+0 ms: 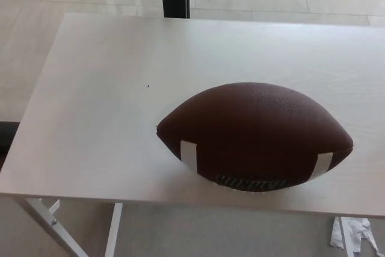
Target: The robot uses both its hands to grab the left and right ends of a football kept in the middle of the desk infront of it, lifts it up and places it in the palm of a person
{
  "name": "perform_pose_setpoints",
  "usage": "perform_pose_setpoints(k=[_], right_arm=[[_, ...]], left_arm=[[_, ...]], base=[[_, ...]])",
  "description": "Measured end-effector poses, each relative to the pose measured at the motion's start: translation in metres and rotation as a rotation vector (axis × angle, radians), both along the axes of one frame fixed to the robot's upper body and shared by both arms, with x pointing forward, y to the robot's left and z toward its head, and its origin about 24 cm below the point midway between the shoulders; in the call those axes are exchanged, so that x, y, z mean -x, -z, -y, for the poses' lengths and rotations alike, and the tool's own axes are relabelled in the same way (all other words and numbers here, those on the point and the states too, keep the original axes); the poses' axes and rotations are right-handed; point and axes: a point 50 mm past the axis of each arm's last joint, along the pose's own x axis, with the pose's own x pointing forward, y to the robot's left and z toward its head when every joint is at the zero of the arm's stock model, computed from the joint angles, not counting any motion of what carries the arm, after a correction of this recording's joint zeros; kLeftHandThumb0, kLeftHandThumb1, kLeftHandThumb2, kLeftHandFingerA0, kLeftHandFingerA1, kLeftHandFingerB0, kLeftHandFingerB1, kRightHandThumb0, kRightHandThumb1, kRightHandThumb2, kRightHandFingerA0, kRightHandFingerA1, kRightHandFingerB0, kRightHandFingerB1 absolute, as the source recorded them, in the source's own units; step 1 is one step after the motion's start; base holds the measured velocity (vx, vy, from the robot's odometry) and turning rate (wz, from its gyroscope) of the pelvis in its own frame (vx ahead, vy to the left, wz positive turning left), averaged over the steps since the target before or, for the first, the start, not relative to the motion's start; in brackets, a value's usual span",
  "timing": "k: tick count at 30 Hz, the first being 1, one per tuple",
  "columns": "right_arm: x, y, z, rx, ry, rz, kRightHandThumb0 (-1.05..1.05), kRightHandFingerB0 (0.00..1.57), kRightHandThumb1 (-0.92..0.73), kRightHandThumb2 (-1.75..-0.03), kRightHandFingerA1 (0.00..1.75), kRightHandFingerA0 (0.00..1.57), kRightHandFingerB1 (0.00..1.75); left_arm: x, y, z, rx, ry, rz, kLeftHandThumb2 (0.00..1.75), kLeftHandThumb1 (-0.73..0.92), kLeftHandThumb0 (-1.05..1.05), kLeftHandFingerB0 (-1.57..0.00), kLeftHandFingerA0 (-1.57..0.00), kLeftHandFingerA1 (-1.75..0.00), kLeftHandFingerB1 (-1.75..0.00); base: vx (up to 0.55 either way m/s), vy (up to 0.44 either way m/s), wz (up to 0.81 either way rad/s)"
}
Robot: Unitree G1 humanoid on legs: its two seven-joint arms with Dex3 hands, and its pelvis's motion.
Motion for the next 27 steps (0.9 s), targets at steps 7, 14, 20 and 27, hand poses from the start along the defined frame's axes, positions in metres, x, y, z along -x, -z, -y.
perform_pose_setpoints(k=[7,14,20,27], right_arm=[[-0.044,-0.020,-0.037,0.003,-0.154,0.177,-0.94,0.20,-0.85,-0.66,0.43,0.31,0.34],[-0.070,-0.009,-0.078,-0.068,-0.281,0.230,-0.90,0.13,-0.66,-1.04,0.50,0.26,0.43],[-0.085,0.012,-0.115,-0.174,-0.357,0.236,-0.97,0.25,-0.68,-0.80,0.44,0.35,0.38],[-0.102,0.041,-0.167,-0.337,-0.419,0.215,-0.90,0.30,-0.84,-0.66,0.39,0.42,0.31]], left_arm=[[-0.057,-0.039,0.029,-0.052,0.128,0.231,0.72,0.90,-1.05,-0.01,-0.08,-0.93,-0.72],[-0.088,-0.069,0.067,-0.096,0.256,0.395,1.17,0.73,-1.02,-0.04,-0.16,-0.62,-0.47],[-0.105,-0.083,0.117,-0.088,0.397,0.491,0.75,0.92,-1.00,-0.10,-0.17,-0.63,-0.42],[-0.111,-0.080,0.195,0.006,0.598,0.529,1.19,0.75,-0.93,-0.07,-0.17,-0.65,-0.48]], base=[[0.00,0.000,0.00],[0.00,0.000,0.00],[0.00,0.000,0.00],[0.00,0.000,0.00]])
